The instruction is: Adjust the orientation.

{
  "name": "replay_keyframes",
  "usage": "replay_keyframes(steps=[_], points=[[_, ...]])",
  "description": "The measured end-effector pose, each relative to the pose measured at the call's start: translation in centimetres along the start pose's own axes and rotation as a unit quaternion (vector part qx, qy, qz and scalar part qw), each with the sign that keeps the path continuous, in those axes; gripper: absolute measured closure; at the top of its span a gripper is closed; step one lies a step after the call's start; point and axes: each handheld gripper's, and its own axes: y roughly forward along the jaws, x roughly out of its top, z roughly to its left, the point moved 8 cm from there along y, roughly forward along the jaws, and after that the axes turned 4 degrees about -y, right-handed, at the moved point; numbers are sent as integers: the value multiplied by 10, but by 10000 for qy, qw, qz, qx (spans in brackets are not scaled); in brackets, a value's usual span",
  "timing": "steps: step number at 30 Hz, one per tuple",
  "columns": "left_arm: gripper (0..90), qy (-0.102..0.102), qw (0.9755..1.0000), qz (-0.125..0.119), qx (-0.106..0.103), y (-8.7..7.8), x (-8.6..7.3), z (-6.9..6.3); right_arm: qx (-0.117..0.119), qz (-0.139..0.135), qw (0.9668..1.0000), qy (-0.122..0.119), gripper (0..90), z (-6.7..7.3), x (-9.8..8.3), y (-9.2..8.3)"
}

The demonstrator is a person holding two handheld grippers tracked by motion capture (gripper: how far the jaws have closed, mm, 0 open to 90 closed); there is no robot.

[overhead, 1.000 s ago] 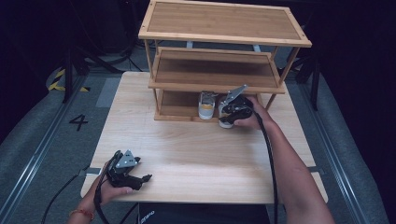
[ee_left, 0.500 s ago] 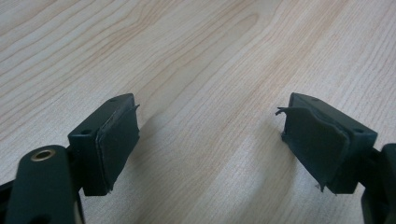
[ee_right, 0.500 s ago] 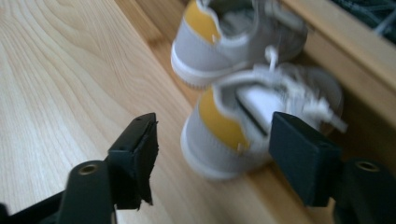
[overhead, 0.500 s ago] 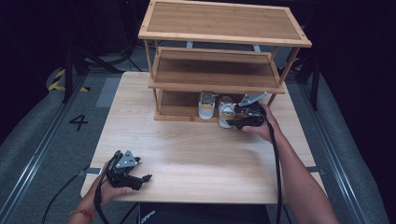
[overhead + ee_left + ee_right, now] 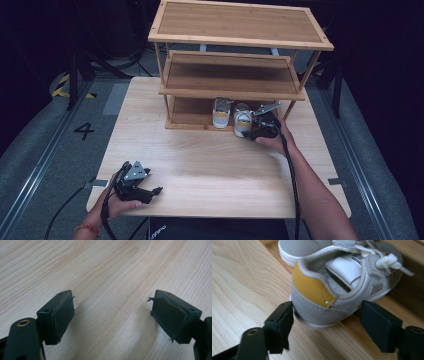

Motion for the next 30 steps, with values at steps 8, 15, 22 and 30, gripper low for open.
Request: replay_keyframes(steps=[8,15,22,30], points=[[187,-18,10000,-6,6,0,0,0,208,-99,9996,155,239,-6,5,11],[187,-36,10000,-9,-12,0,0,-1,177,-155,9996,165,259,-10,14,21],[188,32,10000,-6,7,0,0,0,125,-209,9997,98,258,-13,20,27],[193,41,10000,-22,19,0,0,0,-278,-582,9979,25,328,-9,17,24]])
